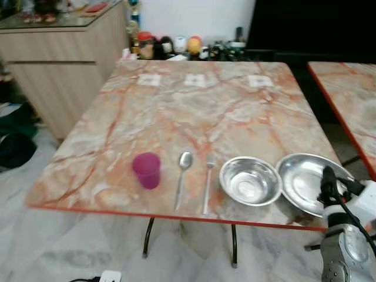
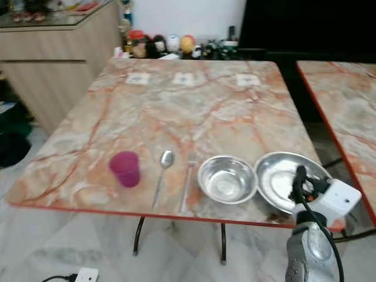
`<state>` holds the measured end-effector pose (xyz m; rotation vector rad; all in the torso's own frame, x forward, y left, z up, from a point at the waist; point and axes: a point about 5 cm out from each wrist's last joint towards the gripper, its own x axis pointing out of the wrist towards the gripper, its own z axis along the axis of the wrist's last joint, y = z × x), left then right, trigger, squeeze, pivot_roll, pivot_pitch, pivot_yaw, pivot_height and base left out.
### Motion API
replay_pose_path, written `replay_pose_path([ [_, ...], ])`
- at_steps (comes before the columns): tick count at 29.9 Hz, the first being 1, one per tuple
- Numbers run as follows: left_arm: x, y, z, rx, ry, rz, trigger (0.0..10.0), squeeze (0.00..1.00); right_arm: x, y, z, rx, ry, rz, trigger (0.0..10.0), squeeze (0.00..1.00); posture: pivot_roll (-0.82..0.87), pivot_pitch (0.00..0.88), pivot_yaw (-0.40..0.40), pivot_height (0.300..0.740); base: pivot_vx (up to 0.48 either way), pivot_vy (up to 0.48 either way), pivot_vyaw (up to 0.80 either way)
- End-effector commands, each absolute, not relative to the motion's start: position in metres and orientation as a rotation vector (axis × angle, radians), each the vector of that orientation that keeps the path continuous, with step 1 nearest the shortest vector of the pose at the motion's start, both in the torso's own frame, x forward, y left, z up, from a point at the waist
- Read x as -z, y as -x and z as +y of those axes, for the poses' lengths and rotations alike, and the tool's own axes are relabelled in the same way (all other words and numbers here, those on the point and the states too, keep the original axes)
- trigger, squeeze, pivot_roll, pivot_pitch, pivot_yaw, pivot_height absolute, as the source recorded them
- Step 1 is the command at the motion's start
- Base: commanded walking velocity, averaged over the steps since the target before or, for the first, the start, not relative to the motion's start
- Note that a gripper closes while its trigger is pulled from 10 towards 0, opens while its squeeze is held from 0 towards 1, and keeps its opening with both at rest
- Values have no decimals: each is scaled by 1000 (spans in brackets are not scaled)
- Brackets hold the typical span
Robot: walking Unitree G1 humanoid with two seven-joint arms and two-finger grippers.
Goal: Setting the table
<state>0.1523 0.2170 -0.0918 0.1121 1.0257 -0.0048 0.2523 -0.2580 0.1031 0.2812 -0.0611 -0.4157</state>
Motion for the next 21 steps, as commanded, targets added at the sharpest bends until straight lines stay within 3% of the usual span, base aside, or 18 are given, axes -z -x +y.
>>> replay_pose_path([
  [1, 93, -150, 217, 10, -117, 1035, 10000, 0, -107, -252, -258, 415, -284, -74, 10000, 0, -158, 0, 5, 740, 0, 0, -744],
  [6, 93, -149, 219, 10, -122, 1036, 10000, 0, -108, -256, -253, 389, -274, -85, 10000, 0, -155, 0, 1, 740, 0, 0, -727],
  [16, 92, -145, 228, 0, -126, 1039, 10000, 0, -109, -263, -249, 326, -274, -67, 10000, 0, -152, 0, 9, 740, 0, 0, 0],
  [21, 92, -144, 228, 14, -137, 1043, 10000, 0, -105, -273, -253, 219, -183, -32, 10000, 0, -152, 0, 33, 740, 0, 0, 0],
])
